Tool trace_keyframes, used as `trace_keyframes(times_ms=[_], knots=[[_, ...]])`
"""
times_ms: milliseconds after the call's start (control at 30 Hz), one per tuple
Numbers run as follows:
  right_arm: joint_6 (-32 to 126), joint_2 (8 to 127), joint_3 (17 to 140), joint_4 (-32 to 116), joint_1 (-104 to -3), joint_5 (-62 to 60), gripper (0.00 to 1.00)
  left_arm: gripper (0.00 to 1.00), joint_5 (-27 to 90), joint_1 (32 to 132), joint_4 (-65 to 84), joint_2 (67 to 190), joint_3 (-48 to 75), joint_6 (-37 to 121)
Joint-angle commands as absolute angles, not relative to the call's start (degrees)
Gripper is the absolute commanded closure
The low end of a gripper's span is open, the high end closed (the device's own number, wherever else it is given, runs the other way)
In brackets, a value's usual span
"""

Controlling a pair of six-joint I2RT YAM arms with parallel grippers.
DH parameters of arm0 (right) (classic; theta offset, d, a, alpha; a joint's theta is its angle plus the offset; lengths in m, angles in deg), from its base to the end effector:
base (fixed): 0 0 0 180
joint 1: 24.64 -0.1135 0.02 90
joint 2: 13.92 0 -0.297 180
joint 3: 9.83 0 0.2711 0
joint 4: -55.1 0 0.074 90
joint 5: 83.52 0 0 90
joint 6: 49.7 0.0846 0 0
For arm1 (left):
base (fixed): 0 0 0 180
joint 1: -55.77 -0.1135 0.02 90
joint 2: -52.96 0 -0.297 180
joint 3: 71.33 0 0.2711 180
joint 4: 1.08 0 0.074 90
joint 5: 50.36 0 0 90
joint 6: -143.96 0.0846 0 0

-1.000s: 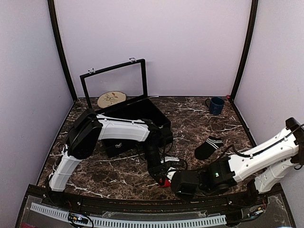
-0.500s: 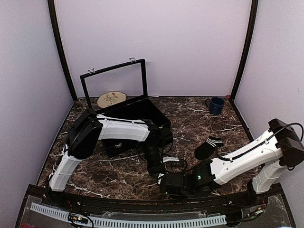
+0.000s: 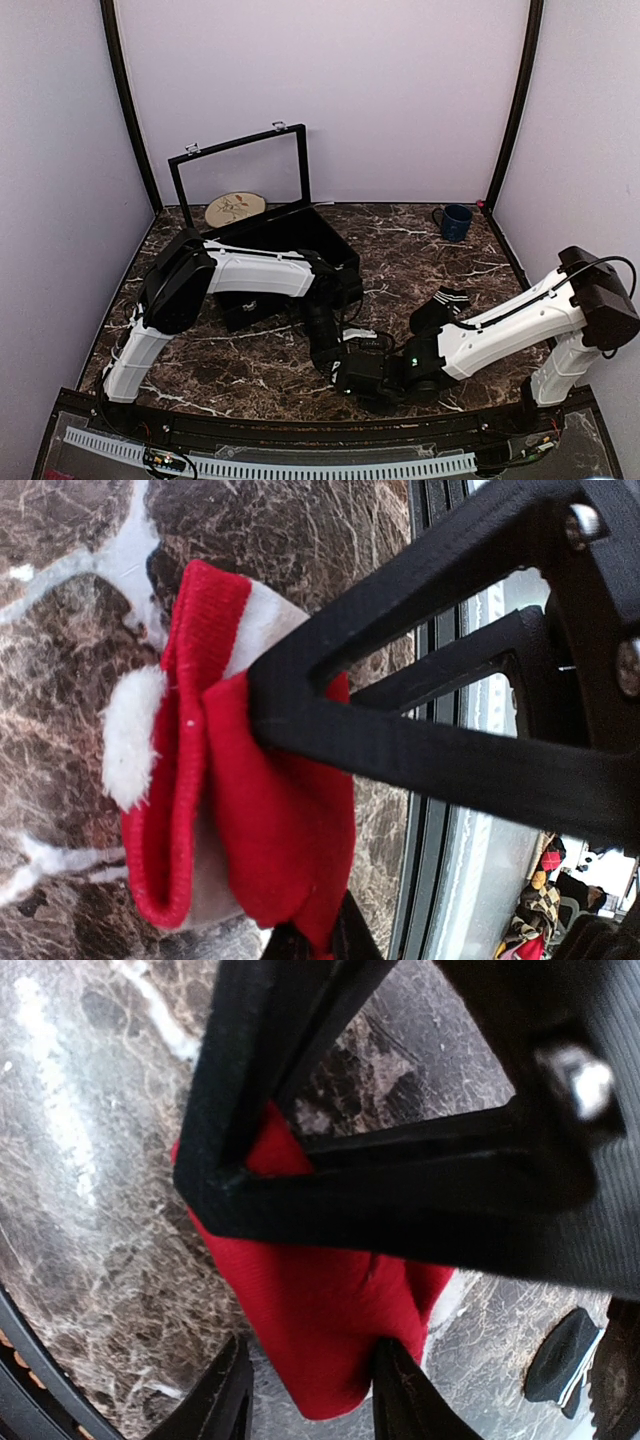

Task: Roll the socks
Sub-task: Roll the sock at the center of the board.

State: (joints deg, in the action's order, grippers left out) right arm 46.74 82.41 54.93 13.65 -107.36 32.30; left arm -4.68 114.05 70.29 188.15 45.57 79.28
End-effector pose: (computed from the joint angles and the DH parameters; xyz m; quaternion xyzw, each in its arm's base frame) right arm 0.0781 0.3203 0.1231 -0.5694 0.7786 -0.0564 0.2576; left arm 0.2068 -0.4470 0.1032 -0.6181 -0.6897 0.3625 0.1044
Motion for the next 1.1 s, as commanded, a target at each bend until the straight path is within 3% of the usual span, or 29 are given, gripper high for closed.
trace_keyframes(times_ms=[0,500,800,1067], knots=[[44.73,83.37,54.8,15.3,-105.56,30.7,0.63,0.91,-1.14,114.57,70.86,189.94,44.65,81.3],[47.44,85.56,55.73,13.22,-103.61,24.44,1.0,0.84,1.67,114.33,69.97,189.58,45.79,78.13],[53.11,84.43,55.35,13.28,-103.49,21.4,1.0,0.7,4.27,111.19,59.7,184.43,40.7,66.89],[57.25,84.71,54.72,14.27,-102.97,18.12,1.0,0.65,4.51,110.18,53.13,179.83,34.07,61.7]])
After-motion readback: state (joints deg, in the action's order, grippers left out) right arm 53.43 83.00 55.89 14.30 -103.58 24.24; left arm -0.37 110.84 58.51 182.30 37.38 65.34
